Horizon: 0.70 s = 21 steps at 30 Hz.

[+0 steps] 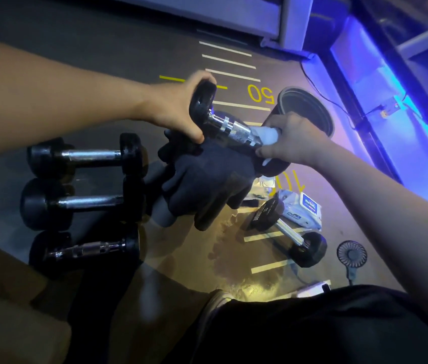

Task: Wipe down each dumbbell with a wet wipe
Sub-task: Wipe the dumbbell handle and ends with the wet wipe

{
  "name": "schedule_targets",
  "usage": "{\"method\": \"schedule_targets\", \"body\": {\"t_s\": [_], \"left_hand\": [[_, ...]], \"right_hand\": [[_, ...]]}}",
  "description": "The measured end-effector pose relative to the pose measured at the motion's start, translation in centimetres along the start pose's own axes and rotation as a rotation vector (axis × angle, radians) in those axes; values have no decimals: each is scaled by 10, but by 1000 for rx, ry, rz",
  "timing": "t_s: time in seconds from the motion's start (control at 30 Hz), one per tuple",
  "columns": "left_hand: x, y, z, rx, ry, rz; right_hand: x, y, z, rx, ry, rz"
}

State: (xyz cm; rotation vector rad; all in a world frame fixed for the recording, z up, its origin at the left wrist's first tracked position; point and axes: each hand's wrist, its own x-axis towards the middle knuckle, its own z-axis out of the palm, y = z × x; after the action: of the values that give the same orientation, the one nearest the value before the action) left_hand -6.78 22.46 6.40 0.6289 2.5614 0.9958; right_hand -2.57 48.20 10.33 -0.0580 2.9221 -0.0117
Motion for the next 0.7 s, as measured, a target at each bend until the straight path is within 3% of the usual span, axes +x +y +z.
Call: {"method": "schedule_targets", "body": {"t_s": [0.13, 0.33, 0.57, 0.7], "left_hand": [[-7, 1, 0, -10, -10, -9], [-16, 16, -11, -154, -105, -67], [-25, 38, -24, -116, -133, -149], [-34, 48, -13, 190, 16, -68]], "right_hand": [[-13, 8, -3, 269, -22, 87], [-30, 4, -6, 485, -101, 182], [-37, -2, 6, 546, -15, 218], [-45, -4, 16, 538, 85, 194]]}}
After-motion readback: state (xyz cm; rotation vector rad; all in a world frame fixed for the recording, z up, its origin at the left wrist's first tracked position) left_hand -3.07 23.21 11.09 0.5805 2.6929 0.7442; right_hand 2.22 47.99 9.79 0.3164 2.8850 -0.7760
